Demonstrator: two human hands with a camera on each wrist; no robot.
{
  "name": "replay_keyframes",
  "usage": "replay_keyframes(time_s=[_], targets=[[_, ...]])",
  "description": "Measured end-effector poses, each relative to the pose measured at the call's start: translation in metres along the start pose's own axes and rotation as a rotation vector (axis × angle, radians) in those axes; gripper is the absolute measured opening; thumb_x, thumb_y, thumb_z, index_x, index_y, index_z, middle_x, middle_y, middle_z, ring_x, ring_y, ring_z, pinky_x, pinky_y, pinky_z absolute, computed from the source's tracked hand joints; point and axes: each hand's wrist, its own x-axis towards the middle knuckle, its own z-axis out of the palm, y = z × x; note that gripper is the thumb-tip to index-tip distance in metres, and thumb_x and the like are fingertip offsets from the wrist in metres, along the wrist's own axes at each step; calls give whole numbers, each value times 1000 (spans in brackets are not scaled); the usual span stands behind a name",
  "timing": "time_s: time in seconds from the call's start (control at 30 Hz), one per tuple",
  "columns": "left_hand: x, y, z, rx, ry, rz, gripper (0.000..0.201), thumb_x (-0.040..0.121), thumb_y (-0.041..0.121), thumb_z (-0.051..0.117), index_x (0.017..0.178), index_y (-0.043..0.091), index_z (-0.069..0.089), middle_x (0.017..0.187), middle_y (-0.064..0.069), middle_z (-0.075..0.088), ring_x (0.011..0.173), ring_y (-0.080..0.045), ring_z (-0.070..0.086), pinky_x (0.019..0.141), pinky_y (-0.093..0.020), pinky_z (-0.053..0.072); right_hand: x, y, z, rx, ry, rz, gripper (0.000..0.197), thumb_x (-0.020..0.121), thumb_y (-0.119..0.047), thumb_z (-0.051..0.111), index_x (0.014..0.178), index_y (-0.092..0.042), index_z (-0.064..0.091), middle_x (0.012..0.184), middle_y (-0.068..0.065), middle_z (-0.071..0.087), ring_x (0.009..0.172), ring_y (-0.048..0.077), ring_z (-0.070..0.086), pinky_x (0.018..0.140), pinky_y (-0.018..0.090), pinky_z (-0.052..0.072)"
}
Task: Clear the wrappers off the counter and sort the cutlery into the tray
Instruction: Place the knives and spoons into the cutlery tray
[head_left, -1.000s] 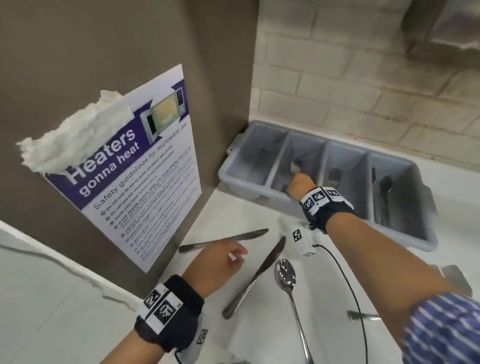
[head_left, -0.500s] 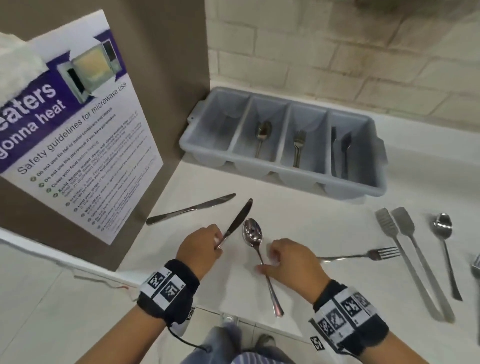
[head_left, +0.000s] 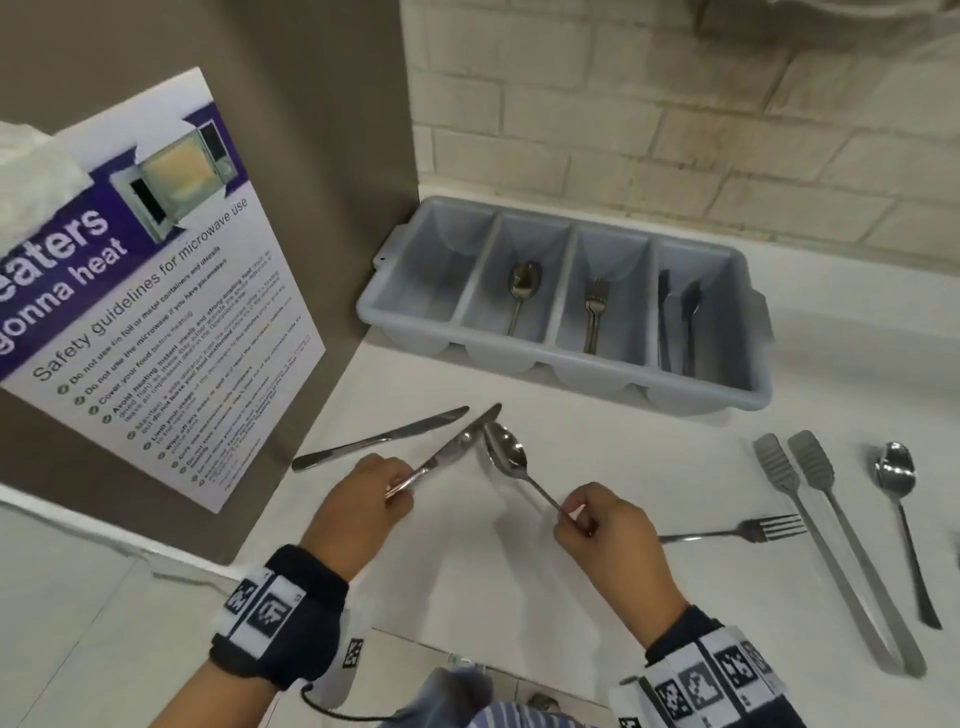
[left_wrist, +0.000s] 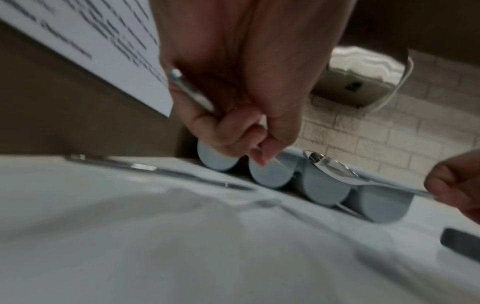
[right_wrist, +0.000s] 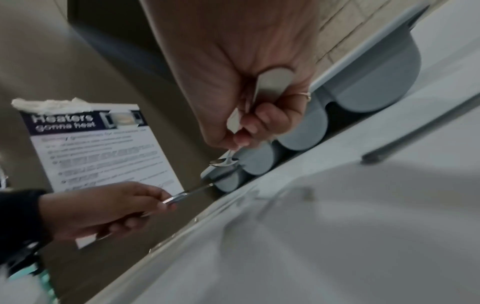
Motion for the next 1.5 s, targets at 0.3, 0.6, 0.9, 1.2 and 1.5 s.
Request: replay_keyframes(time_s=[0.3,0.6,0.9,1.2,1.5], targets=[[134,53,-99,-285,286,8,38,94,8,46,132,9,43,122,-15,59,110,-31,57,98,-38,44,33,-14,-43,177,271,-5,36,77,-5,66,69,-37,50,47,-18,54,46,7,48,46,10,36],[276,57,-67,135,-198,-100,42,92,-4,42,135,0,46,138,-23,50,126,-37,50,105,-39,42,53,-16,-41,214,309,88,39,78,-2,64,69,-38,51,46,-14,52,46,6,47,46,10,36],[259,54,-63,117,-193,-6,35,91,-3,42,118,3,63,130,-17,61,118,-33,56,100,-34,44,155,-75,-35,166,224,23,30,91,-3,44,119,-7,55,85,10,62,80,19,63,61,17,41],[120,11,-69,-91,138,166,28,89,8,54,112,17,66,122,-6,62,107,-20,60,90,-20,39,269,-109,15,-184,-54,142,31,93,-1,36,117,8,55,127,24,56,119,36,52,98,35,43],[81,-70,-29,211,7,-67,36,83,6,59,118,13,57,117,-6,62,111,-20,57,98,-25,44,256,-106,22,-386,-130,92,29,91,-3,43,110,12,59,122,27,60,115,36,55,96,37,45]])
